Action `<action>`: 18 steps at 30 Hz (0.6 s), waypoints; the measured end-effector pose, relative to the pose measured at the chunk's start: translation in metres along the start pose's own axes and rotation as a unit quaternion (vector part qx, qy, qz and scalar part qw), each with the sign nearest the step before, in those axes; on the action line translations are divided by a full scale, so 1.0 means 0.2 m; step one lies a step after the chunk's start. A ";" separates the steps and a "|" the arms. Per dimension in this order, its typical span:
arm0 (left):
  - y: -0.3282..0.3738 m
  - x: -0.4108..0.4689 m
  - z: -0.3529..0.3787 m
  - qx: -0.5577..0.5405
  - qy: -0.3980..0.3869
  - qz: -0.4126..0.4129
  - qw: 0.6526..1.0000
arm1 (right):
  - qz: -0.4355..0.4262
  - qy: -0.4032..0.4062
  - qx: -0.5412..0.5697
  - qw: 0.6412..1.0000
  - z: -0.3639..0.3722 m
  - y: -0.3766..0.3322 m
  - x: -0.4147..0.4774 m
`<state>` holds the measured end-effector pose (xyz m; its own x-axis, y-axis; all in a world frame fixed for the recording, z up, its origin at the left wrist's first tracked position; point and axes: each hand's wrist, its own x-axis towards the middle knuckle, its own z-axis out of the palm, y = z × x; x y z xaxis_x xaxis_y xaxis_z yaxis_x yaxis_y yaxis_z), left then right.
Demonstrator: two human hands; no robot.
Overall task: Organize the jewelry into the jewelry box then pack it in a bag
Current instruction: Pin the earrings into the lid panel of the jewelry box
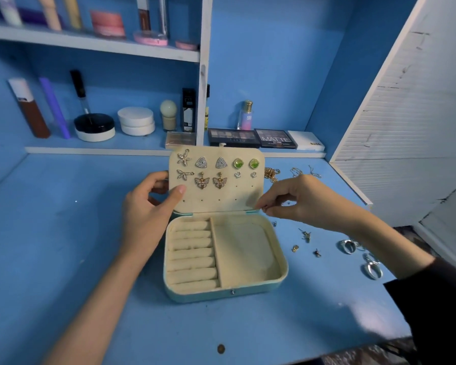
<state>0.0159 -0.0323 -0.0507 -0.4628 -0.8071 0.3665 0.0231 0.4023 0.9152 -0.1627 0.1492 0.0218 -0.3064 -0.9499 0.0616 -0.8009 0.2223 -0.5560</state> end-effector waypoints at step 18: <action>0.02 0.00 0.00 -0.054 0.014 -0.025 0.998 | 0.005 0.141 0.072 0.987 0.41 -0.32 0.27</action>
<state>0.0158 -0.0308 -0.0473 -0.4407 -0.8377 0.3226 0.0969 0.3129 0.9448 -0.0854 0.0649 -0.0067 -0.4608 -0.8444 0.2734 -0.7225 0.1780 -0.6681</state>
